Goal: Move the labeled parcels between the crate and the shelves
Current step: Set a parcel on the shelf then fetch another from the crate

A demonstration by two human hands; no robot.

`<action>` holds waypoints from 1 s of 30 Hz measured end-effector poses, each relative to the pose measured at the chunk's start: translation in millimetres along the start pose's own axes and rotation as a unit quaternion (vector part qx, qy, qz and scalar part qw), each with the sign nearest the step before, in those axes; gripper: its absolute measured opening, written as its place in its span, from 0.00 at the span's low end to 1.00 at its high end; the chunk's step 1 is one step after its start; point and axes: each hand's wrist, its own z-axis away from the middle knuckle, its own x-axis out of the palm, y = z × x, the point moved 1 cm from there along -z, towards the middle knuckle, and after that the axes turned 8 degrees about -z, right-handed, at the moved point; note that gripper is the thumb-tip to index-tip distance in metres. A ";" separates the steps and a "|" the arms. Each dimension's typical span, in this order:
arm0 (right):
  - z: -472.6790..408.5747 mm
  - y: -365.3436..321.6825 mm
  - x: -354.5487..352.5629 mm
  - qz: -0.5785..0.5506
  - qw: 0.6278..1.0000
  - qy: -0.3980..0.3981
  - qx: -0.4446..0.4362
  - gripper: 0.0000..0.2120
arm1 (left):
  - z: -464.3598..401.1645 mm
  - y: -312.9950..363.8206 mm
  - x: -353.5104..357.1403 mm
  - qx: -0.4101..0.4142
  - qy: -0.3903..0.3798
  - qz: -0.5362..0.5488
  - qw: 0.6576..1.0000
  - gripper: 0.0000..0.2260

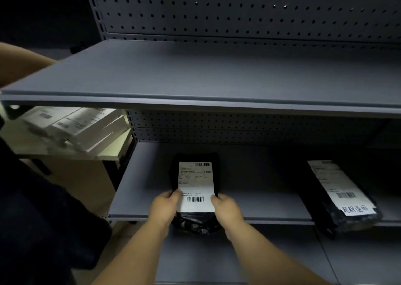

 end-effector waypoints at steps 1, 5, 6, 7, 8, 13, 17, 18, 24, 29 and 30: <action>1.2 -0.1 -0.5 -0.019 1.000 -0.003 0.003 0.20 | 1.5 0.5 0.5 -0.006 -0.004 0.023 1.000 0.06; 7.4 1.5 -2.8 -0.091 0.996 -0.003 0.021 0.22 | 7.0 2.5 -0.1 -0.007 -0.002 0.049 0.999 0.09; 9.6 2.0 -3.6 -0.111 0.994 -0.001 0.025 0.22 | 8.6 3.3 -0.5 -0.003 0.002 0.052 0.999 0.09; 12.4 2.4 -4.9 -0.132 0.991 0.000 0.024 0.21 | 10.7 4.0 -0.9 0.003 0.008 0.058 0.998 0.09; 14.9 2.8 -6.3 -0.153 0.988 0.000 0.020 0.19 | 13.1 4.3 -1.6 0.008 0.012 0.068 0.998 0.09; 28.5 3.8 -11.1 -0.218 0.976 0.007 -0.026 0.14 | 26.6 0.0 -6.3 0.037 0.030 0.107 0.993 0.05; 38.9 2.8 -14.0 -0.252 0.966 0.019 -0.053 0.15 | 35.4 -0.8 -7.5 0.053 0.047 0.139 0.988 0.04; 41.1 3.0 -14.6 -0.259 0.964 0.020 -0.054 0.16 | 37.5 -1.8 -7.8 0.058 0.051 0.142 0.987 0.04; 50.8 7.0 -15.8 -0.286 0.955 0.045 -0.066 0.17 | 45.5 -5.2 -9.3 0.067 0.065 0.152 0.984 0.06; 55.1 12.1 -14.9 -0.293 0.952 0.051 -0.073 0.14 | 50.2 -10.2 -12.1 0.076 0.068 0.162 0.982 0.06; 56.0 13.2 -14.5 -0.294 0.952 0.050 -0.073 0.14 | 51.3 -10.7 -12.5 0.078 0.068 0.165 0.981 0.06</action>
